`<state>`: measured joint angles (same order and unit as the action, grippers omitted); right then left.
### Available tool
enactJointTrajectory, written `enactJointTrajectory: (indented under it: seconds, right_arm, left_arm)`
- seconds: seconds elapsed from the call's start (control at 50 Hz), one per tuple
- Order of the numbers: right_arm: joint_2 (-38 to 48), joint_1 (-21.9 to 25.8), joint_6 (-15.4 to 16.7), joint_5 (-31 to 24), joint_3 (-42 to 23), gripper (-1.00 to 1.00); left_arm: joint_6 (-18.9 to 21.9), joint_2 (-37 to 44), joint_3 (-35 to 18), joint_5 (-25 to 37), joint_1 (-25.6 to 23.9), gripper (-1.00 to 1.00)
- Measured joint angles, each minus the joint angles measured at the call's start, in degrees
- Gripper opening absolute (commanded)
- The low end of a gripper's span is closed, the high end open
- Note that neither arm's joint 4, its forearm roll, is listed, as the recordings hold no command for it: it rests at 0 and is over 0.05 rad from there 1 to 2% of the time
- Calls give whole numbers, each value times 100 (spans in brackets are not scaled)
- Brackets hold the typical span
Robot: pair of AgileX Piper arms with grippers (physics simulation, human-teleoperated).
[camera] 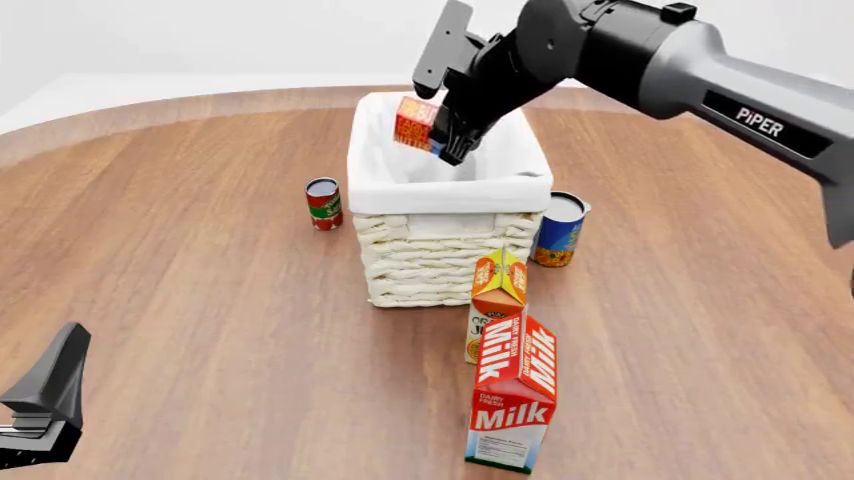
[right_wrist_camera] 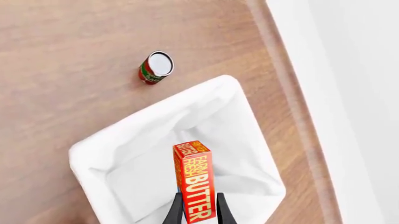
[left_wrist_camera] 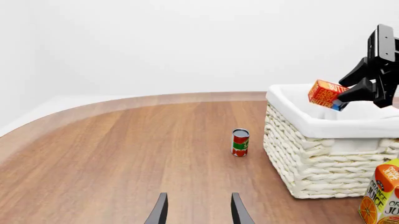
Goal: Pick up the butter and put it in the basket.
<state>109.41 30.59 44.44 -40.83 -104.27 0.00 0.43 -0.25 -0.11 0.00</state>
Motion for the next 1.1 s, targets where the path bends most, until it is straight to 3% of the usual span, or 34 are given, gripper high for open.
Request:
enactJointTrajectory:
  seconds: [0.52, 0.54, 1.1]
  right_arm:
    - [204, -80, 30, -4, -255, -100]
    - [220, -92, 34, -5, -278, 100]
    - [309, -216, 30, 102, -512, 100]
  left_arm:
    - [0, 0, 0, 0, 0, 100]
    - [0, 0, 0, 0, 0, 100]
    - [0, 0, 0, 0, 0, 100]
